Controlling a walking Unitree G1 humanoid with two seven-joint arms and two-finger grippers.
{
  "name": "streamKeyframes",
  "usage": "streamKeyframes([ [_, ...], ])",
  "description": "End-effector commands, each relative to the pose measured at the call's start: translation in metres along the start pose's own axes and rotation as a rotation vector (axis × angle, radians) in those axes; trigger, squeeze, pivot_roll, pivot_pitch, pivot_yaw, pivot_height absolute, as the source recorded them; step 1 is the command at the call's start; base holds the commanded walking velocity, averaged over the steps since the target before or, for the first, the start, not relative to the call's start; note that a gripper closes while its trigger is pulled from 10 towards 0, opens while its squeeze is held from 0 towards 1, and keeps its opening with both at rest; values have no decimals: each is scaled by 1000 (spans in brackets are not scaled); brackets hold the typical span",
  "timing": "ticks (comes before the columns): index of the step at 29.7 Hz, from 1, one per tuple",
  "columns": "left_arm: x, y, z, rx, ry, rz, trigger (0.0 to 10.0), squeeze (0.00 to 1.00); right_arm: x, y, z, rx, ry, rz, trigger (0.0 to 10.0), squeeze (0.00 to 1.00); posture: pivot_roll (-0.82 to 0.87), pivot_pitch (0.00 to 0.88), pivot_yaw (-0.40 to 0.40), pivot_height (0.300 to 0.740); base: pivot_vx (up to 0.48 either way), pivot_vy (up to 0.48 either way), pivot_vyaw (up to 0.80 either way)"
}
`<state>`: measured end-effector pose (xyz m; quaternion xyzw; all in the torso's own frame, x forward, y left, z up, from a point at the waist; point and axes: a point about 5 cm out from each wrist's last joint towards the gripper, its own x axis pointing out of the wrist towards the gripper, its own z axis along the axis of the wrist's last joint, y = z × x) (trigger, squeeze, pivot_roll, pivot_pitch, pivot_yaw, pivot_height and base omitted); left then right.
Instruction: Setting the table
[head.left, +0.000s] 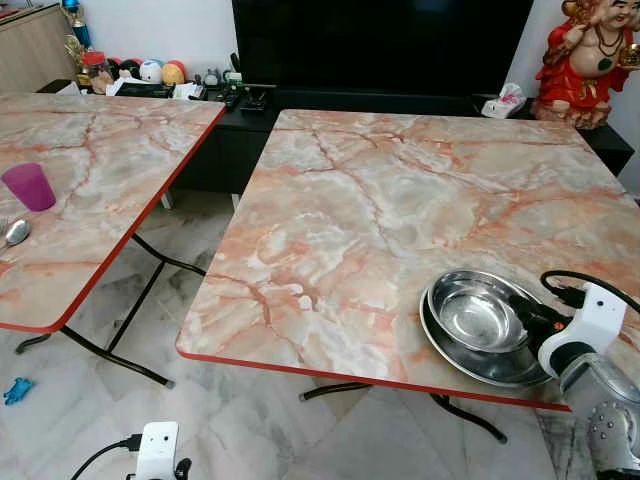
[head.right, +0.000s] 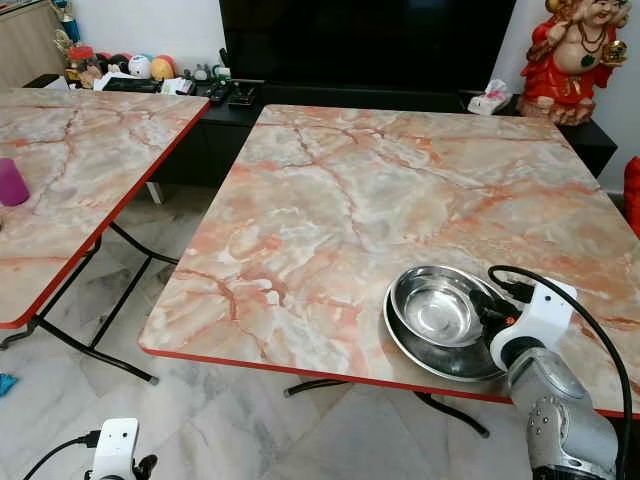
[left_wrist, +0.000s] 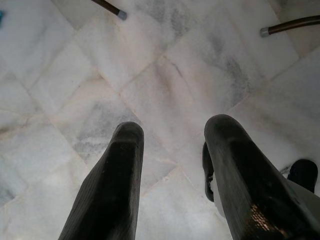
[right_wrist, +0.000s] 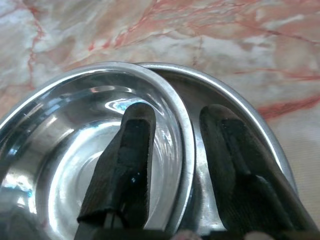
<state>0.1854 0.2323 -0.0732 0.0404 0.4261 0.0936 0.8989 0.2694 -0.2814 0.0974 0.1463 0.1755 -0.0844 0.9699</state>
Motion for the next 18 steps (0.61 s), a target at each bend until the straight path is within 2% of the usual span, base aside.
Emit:
streamKeyframes([
  [1,0,0,-1,13,9,-3,10000,0,-2,-3,5,-41,-8,-17,10000,0,-9,12,0,740,0,0,0],
  [9,0,0,-1,13,9,-1,10000,0,-4,-10,11,-92,-18,-51,10000,0,-8,13,0,740,0,0,0],
  [12,0,0,0,13,8,-1,10000,0,-4,-7,24,-102,-128,-59,10000,0,-11,12,1,740,0,0,0],
  [14,0,0,0,13,7,-2,10000,0,-4,-2,31,-77,-214,-45,10000,0,-12,12,1,740,0,0,0],
  [18,0,0,0,10,0,-4,10000,0,-9,22,41,-109,-390,49,10000,0,-12,8,1,740,0,0,0],
])
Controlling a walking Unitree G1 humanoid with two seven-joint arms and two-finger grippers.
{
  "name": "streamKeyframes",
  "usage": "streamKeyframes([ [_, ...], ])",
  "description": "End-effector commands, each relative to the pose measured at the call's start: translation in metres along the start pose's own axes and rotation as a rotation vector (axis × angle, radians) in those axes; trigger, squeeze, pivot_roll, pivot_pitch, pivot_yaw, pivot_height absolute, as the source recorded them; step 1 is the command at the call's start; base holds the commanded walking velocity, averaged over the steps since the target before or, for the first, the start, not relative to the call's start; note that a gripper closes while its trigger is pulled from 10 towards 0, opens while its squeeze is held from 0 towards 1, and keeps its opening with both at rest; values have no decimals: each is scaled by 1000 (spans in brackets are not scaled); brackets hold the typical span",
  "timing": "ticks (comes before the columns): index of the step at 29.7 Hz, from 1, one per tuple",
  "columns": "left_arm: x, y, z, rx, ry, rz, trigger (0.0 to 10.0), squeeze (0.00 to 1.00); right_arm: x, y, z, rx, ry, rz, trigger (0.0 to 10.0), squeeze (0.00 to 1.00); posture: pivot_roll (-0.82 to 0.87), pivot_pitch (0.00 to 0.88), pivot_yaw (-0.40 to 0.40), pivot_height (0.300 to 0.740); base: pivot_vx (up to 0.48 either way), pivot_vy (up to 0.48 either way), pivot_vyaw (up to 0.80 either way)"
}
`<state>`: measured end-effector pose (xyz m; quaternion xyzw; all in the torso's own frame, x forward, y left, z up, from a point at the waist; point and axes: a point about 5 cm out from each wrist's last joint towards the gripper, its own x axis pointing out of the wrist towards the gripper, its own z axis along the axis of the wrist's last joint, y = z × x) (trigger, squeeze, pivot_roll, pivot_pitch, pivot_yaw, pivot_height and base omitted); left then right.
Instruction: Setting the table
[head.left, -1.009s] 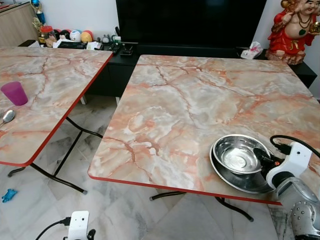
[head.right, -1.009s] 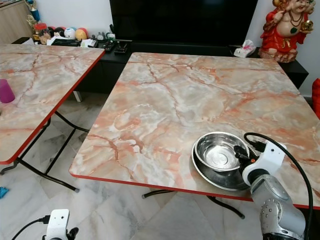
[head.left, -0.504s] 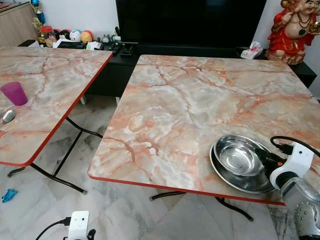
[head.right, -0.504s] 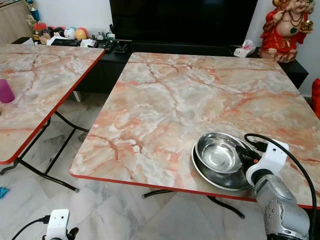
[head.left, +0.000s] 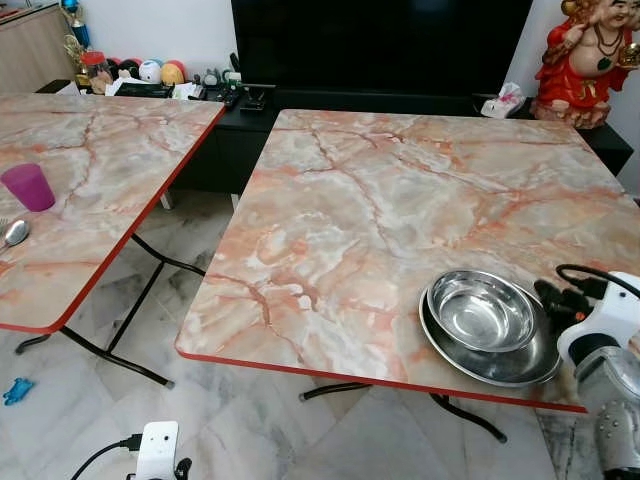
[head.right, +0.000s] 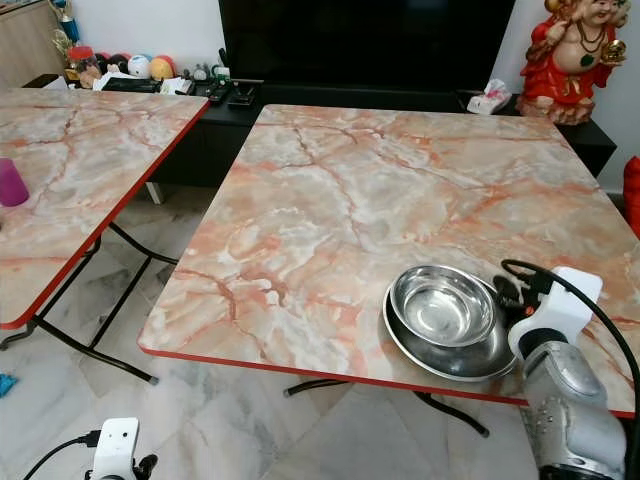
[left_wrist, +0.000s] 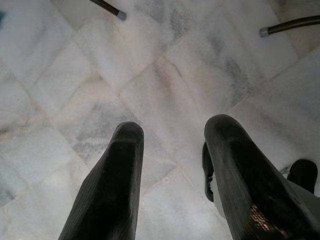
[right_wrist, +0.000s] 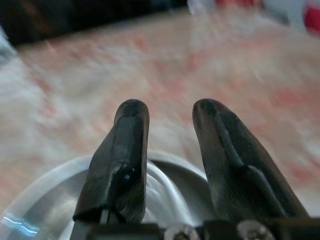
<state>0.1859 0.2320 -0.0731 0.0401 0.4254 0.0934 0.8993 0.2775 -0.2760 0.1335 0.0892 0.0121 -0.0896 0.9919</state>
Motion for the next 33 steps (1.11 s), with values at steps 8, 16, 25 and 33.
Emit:
streamKeyframes([
  [8,0,1,3,18,-21,-11,10000,0,-8,25,1,-115,-177,29,10000,0,-6,0,-7,740,0,0,0],
  [16,1,-1,5,23,-27,-27,10000,0,-9,27,-3,-143,-255,-6,10000,0,0,0,-12,740,0,0,0],
  [25,1,-7,7,15,-37,-37,10000,0,-14,44,-34,-133,-191,40,10000,0,23,0,-39,740,0,0,0],
  [33,-1,-8,0,11,-25,-39,10000,0,-6,38,-19,-144,-262,33,10000,0,31,0,-50,740,0,0,0],
])
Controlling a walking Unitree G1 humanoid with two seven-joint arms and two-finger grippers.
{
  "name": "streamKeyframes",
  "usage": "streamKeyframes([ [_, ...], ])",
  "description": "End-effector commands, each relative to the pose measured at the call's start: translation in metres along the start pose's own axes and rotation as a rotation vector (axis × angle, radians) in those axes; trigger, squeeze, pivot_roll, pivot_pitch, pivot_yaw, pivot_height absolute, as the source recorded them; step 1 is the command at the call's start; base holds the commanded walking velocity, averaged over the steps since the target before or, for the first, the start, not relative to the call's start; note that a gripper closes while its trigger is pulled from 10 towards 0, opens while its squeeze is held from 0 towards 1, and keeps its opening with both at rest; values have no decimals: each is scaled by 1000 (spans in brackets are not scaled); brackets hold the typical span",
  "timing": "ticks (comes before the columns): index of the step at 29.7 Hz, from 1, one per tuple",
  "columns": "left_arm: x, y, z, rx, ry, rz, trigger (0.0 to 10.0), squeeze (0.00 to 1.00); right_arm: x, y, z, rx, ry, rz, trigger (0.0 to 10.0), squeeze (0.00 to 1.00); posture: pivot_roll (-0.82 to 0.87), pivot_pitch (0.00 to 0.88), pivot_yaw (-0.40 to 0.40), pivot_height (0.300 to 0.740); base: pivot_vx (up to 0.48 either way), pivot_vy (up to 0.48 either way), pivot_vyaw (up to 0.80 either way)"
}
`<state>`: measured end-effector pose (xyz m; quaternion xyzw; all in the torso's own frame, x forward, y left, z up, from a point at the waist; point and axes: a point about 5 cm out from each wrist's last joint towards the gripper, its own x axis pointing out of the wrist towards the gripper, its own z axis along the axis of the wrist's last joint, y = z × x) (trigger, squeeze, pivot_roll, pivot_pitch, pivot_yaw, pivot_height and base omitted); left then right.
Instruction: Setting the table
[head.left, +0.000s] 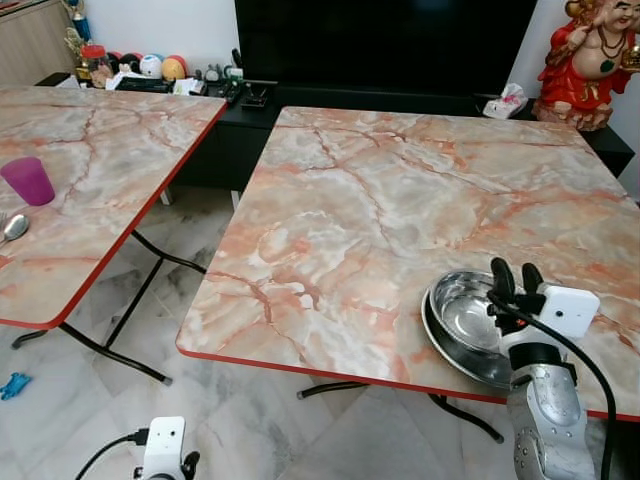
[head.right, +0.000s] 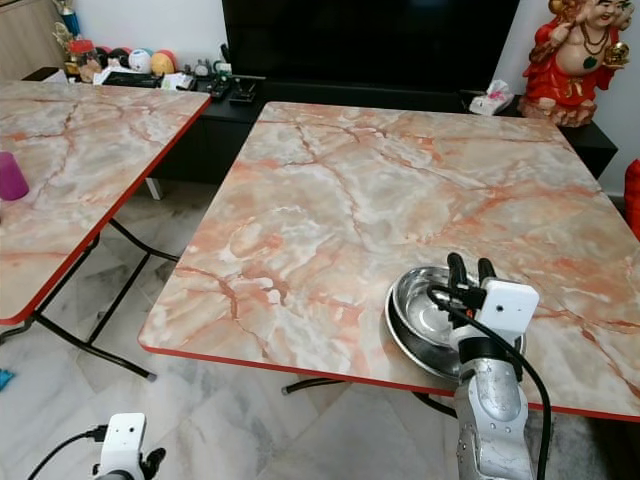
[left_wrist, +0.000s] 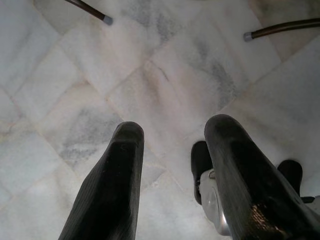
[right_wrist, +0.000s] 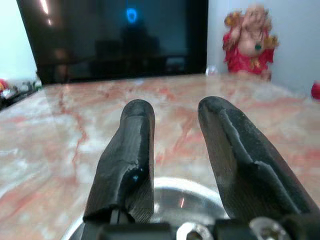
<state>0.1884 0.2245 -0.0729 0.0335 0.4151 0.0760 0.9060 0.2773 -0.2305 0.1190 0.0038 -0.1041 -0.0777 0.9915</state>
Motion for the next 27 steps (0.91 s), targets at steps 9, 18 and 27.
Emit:
streamKeyframes([
  [9,-1,1,-2,-3,-1,3,10000,0,10,2,7,14,-50,0,10000,0,46,0,-51,740,0,0,0],
  [18,0,3,0,1,1,10,10000,0,11,10,10,33,-69,13,10000,0,36,0,-35,740,0,413,0],
  [27,1,4,5,4,-5,13,10000,0,18,19,14,52,-87,20,10000,0,22,0,-26,740,0,362,0],
])
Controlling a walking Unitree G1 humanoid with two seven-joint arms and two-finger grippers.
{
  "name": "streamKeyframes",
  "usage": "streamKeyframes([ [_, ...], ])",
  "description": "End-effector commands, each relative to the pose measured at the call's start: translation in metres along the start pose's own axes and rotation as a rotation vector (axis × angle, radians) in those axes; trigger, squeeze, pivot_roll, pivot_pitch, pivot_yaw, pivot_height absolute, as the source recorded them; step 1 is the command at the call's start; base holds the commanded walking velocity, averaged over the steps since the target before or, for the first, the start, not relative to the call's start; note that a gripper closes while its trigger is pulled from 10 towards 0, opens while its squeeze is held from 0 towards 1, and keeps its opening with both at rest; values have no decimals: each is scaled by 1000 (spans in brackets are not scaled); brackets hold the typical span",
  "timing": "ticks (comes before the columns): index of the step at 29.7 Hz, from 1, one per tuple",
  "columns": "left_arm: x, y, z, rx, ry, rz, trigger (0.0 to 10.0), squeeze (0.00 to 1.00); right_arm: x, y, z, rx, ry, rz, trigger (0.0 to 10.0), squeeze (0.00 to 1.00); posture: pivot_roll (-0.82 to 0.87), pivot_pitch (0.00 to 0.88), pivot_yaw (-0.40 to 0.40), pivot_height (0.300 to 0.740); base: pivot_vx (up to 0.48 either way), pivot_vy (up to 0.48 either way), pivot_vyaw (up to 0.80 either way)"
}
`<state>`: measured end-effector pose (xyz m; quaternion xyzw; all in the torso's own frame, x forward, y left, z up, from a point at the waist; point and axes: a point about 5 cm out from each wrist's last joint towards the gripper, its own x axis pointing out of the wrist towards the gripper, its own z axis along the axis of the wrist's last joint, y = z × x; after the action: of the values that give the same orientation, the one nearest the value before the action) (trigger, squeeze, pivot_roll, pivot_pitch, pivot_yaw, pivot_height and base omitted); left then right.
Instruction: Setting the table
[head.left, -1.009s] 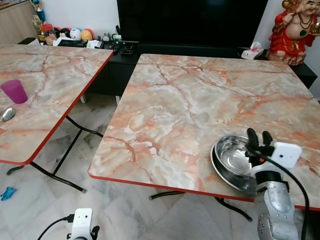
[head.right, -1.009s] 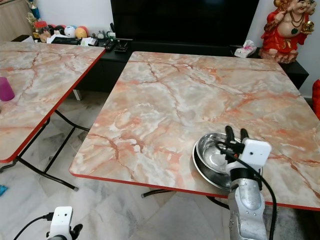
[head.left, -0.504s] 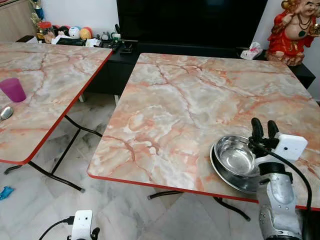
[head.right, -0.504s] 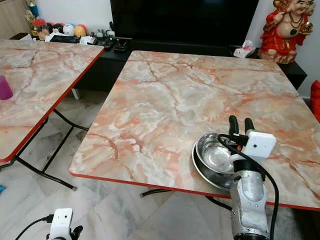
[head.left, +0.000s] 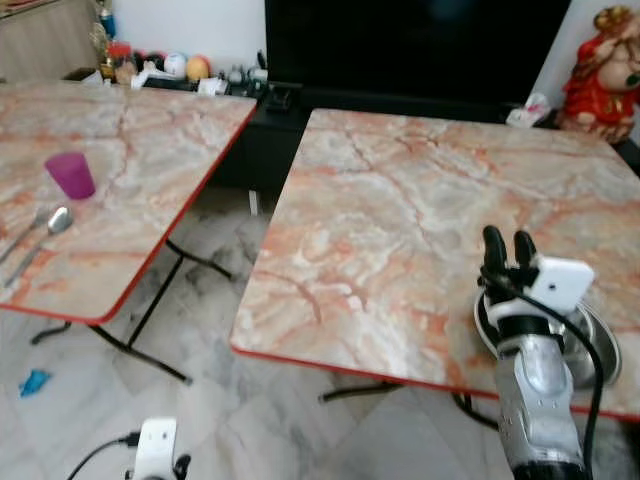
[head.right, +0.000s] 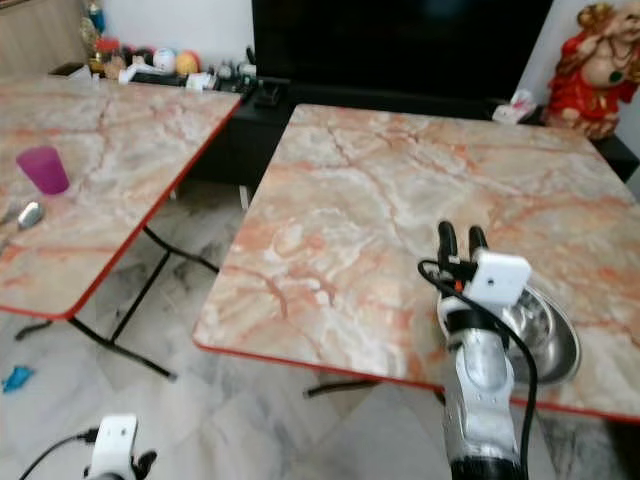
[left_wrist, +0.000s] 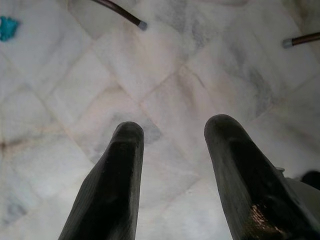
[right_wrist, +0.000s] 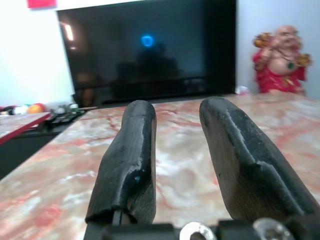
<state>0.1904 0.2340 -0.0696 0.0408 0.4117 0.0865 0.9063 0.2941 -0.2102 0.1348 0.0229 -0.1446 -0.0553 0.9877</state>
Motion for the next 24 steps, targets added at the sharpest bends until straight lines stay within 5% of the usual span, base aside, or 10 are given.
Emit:
streamKeyframes([
  [1,1,-7,2,1,0,-15,10000,0,3,-4,3,4,-15,-22,10000,0,22,0,-25,740,0,364,0],
  [24,2,-14,5,-19,-7,-17,10000,0,13,12,9,7,-49,39,10000,0,23,0,-44,740,0,360,0],
])
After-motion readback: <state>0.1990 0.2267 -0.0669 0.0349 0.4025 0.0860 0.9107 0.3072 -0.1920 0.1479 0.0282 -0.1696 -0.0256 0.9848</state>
